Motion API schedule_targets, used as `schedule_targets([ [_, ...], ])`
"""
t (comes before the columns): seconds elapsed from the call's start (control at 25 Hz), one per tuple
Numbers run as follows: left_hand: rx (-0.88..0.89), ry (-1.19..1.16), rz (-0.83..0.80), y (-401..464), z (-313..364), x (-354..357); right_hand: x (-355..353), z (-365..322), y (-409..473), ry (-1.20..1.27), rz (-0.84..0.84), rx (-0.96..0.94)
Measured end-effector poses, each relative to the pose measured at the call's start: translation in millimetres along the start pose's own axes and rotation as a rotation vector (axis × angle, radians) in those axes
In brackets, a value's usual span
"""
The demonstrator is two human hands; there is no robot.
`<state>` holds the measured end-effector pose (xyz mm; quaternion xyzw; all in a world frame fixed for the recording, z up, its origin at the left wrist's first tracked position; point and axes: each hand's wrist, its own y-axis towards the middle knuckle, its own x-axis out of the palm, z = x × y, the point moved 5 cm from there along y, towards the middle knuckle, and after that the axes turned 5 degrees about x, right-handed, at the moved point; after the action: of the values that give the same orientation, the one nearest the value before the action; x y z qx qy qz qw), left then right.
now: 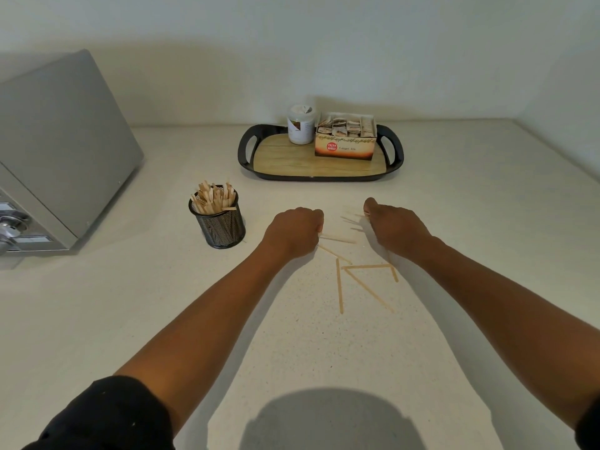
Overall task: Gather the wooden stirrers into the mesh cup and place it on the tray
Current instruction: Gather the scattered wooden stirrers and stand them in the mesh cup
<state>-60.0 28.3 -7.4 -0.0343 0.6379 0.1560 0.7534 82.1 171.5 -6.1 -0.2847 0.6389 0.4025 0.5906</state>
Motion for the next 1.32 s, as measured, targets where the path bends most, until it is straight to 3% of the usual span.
schedule_targets([
  [0.16,0.116,-0.019,-0.053,-3,2,0,-9,5,-5,0.206,0.072,0.096],
  [0.36,0.213,-0.010,-0.095,-8,1,-3,-15,-2,-13,0.400,-0.044,0.154],
  [0.68,0.219,0.044,-0.075,-19,6,-10,-25,-17,-18,0.419,-0.125,0.350],
  [0.8,0.214,0.121,-0.144,-21,9,-9,-28,-16,-19,0.414,-0.196,0.391],
  [0.96,0.137,0.168,-0.243,-23,12,-4,-19,-9,-35,0.675,-0.298,0.636],
  [1.04,0.002,-0.004,-0.193,-24,14,-6,-15,-12,-45,0.915,-0.326,0.775],
  [1.2,-0.341,-0.707,-0.062,-32,24,-4,-6,-47,-43,1.527,-0.427,0.907],
  [1.32,-0.362,-0.825,0.059,-40,31,-14,-9,-81,-29,1.669,-0.407,0.845],
])
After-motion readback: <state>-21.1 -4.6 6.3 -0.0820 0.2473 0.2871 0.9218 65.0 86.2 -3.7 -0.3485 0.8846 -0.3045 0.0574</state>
